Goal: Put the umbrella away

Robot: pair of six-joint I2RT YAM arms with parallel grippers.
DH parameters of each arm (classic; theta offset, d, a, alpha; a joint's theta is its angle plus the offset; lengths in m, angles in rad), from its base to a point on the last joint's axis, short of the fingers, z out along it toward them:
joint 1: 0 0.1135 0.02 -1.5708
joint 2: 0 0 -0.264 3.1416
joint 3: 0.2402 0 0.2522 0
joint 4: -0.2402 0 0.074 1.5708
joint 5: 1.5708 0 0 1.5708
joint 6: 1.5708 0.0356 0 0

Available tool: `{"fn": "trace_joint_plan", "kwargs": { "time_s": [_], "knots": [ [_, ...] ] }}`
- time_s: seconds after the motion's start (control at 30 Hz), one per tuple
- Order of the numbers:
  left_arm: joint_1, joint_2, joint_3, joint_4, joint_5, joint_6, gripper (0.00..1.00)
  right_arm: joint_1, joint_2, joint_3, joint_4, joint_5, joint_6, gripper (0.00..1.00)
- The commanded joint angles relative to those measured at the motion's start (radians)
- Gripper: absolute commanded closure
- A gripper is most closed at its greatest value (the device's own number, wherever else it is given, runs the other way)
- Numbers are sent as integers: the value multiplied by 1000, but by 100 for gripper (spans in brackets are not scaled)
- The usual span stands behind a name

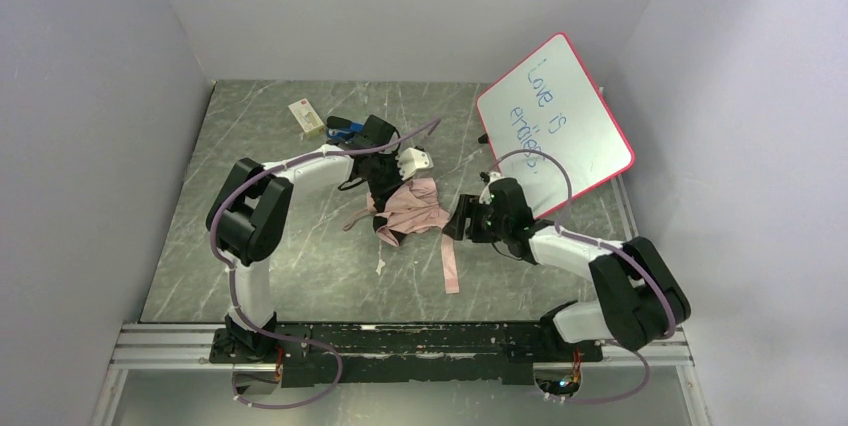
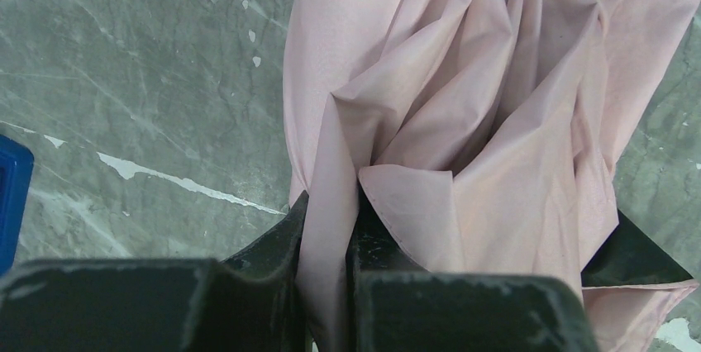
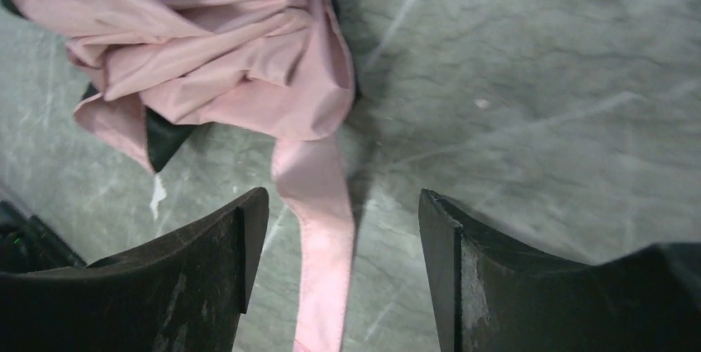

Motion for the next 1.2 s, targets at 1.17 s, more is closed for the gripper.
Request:
{"fn": "trace_joint_plan", "kwargs": {
  "time_s": [1.17],
  "knots": [
    [-10, 63, -16, -4, -127, 36, 95, -59, 228, -66, 386, -349, 130, 57]
  ]
}}
